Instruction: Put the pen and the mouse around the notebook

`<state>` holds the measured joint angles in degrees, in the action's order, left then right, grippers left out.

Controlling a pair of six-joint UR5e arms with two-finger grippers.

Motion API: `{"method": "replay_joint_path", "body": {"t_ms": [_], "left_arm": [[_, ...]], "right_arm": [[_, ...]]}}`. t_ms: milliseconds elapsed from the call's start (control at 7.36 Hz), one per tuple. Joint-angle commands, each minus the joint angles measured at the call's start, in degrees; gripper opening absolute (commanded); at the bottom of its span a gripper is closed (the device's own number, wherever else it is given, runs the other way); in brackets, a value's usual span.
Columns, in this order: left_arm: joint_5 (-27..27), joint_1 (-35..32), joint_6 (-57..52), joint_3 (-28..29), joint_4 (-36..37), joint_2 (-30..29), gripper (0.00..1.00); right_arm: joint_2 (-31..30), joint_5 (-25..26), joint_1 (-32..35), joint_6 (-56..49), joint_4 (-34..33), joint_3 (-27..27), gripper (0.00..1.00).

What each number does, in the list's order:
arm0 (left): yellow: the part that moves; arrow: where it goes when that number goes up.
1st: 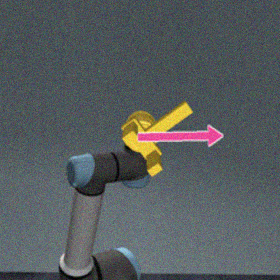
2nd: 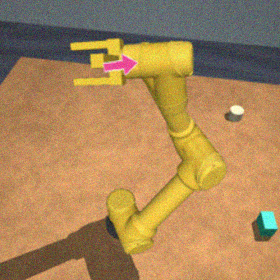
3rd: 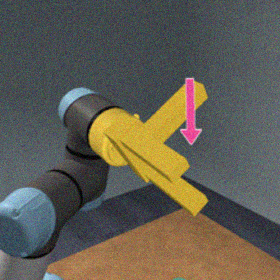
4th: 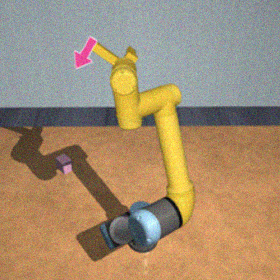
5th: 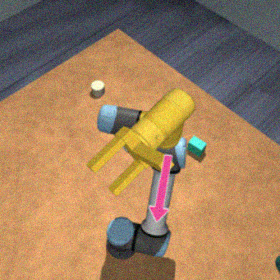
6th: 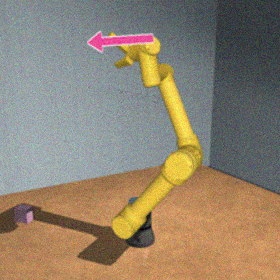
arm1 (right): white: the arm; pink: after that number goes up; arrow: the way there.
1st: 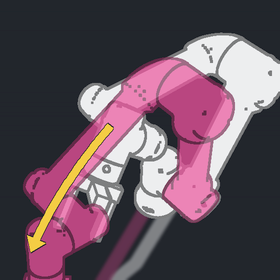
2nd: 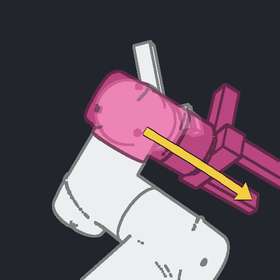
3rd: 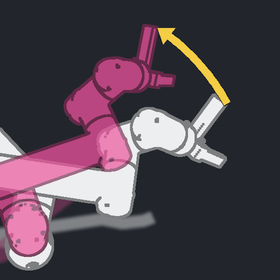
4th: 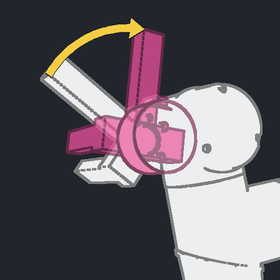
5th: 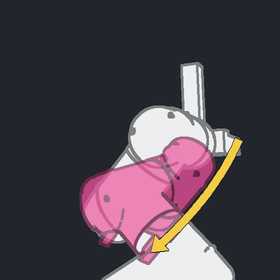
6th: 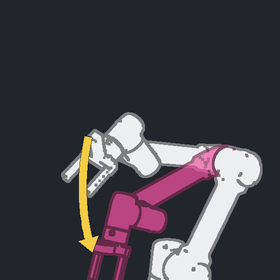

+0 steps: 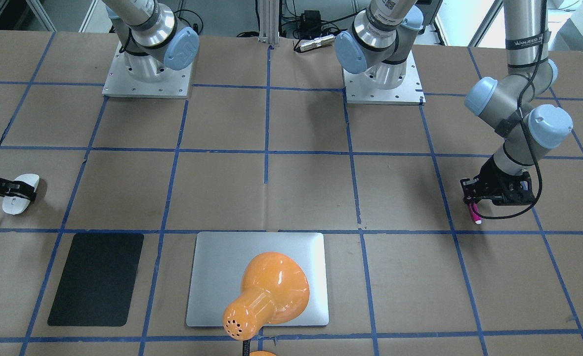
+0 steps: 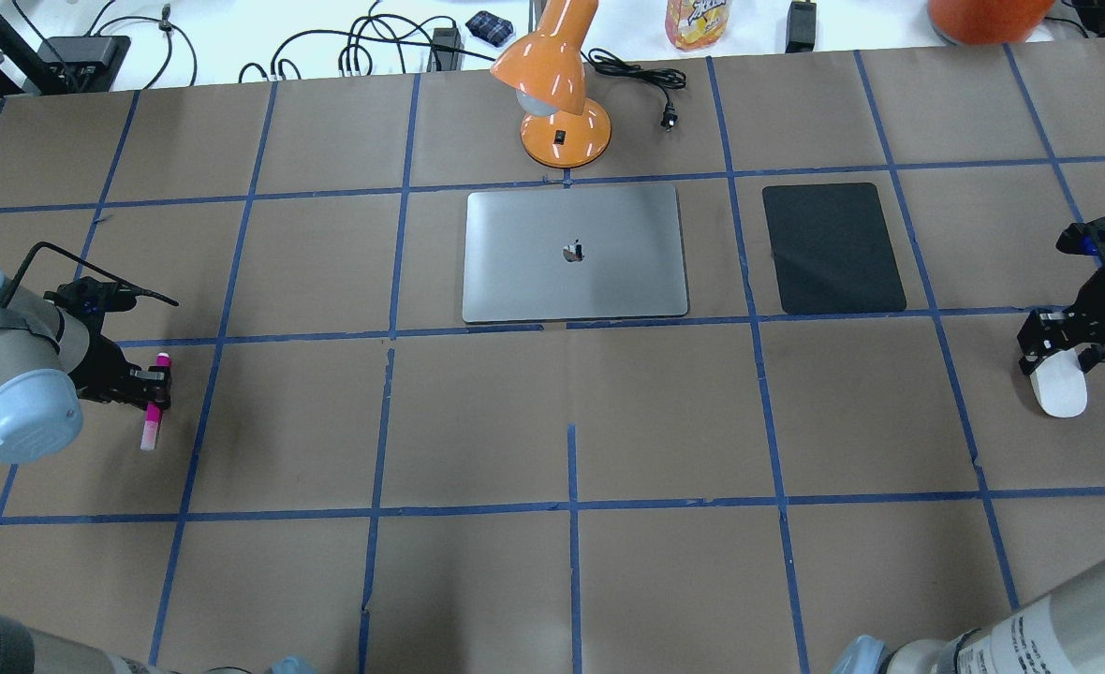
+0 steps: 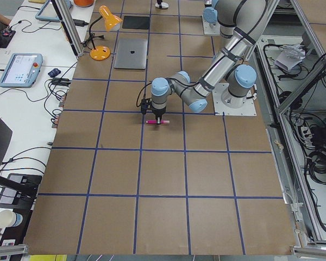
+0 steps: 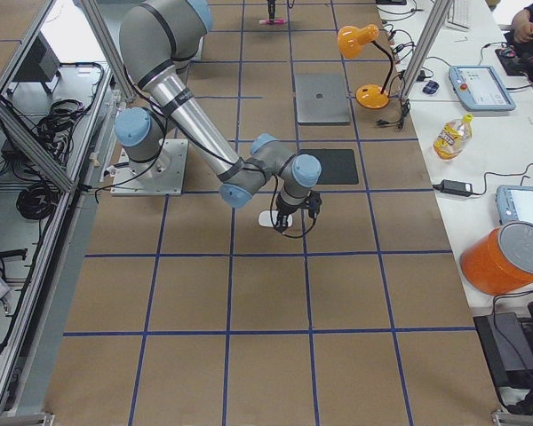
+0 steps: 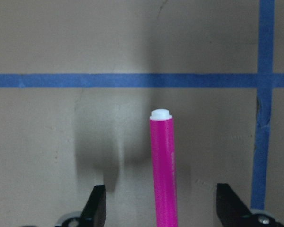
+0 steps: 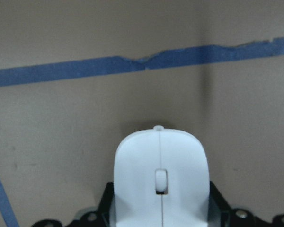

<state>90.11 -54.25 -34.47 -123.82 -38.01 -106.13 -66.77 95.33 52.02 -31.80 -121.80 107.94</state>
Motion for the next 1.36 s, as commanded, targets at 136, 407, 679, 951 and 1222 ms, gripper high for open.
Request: {"method": "replay_joint_path", "body": {"t_ms": [136,407,679,951,1222], "left_arm": [[0.2,-1.9,10.8,0.3,-6.6,4.9,0.0],[0.2,-8.7,25.6,0.2,-13.5,10.3,0.0],[0.0,-19.7,49.6,0.2,-15.0,12.4,0.0],[-0.7,-32.5,77.8,0.9,-14.0,11.3,0.0],[-3.2,-42.0,100.4,2.8,-13.2,9.5,0.0]], "right_arm": [[-2.1,-3.8,8.6,3.9,-0.3,-4.9,0.35],[2.7,-4.8,18.0,12.0,-0.2,-12.5,0.35],[7.2,-6.9,23.9,20.2,-0.4,-17.1,0.35],[10.1,-8.7,24.5,21.9,-0.3,-20.0,0.35],[11.1,-9.7,25.0,23.6,-0.2,-19.8,0.35]]}}
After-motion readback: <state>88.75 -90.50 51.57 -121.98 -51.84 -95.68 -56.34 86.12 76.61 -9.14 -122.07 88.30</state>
